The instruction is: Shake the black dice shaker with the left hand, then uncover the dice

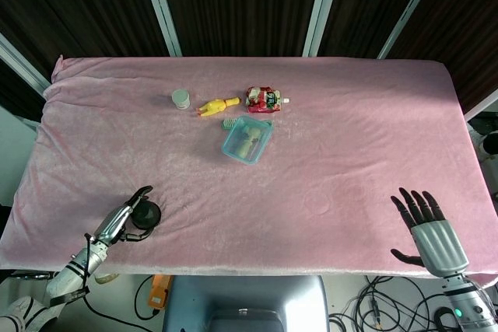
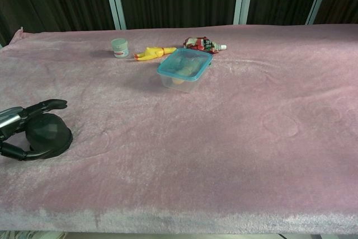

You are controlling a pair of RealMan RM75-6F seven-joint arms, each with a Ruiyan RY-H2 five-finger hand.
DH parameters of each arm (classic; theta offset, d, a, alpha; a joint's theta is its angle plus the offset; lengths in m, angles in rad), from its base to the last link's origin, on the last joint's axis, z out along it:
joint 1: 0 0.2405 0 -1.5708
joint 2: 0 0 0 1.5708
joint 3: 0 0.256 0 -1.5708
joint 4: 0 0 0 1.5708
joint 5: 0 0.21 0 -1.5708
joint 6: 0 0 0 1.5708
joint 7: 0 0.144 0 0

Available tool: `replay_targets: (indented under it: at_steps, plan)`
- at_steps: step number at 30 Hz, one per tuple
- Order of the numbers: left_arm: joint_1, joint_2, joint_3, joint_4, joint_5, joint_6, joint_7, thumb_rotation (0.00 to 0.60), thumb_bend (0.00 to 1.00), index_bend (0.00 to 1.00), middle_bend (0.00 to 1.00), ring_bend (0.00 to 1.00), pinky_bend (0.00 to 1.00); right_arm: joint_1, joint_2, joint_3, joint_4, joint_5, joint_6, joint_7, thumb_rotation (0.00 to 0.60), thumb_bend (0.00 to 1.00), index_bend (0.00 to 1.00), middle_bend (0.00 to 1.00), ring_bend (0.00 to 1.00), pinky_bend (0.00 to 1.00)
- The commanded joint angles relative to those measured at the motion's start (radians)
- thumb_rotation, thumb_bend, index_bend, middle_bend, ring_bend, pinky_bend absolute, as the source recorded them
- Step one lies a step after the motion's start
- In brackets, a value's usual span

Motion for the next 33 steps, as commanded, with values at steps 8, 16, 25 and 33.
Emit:
replay_targets:
  at_steps: [8,16,25,33]
  plan:
    - [0.010,-0.024,0.000,0.038,-0.003,0.026,-0.002,0.600,0.33,0.06,0.23,0.38,0.57,0.000,0.000,-0.001,0.000,0.001,0.000,0.000,0.600,0.14,0.00,0.00,0.00,0.15]
    - [0.048,0.039,-0.035,-0.042,0.022,0.207,0.141,0.600,0.33,0.08,0.25,0.41,0.61,0.001,0.001,-0.001,-0.001,0.003,-0.002,-0.003,0.600,0.14,0.00,0.00,0.00,0.15]
    - [0.073,0.104,-0.056,-0.126,0.019,0.281,0.243,0.600,0.33,0.10,0.26,0.41,0.61,0.004,0.000,-0.001,-0.005,0.008,-0.011,-0.012,0.600,0.14,0.00,0.00,0.00,0.15]
    - [0.145,0.020,-0.204,0.028,-0.068,0.499,0.895,0.600,0.33,0.22,0.32,0.41,0.61,0.002,0.004,-0.002,-0.008,0.009,-0.009,-0.009,0.600,0.14,0.00,0.00,0.00,0.15]
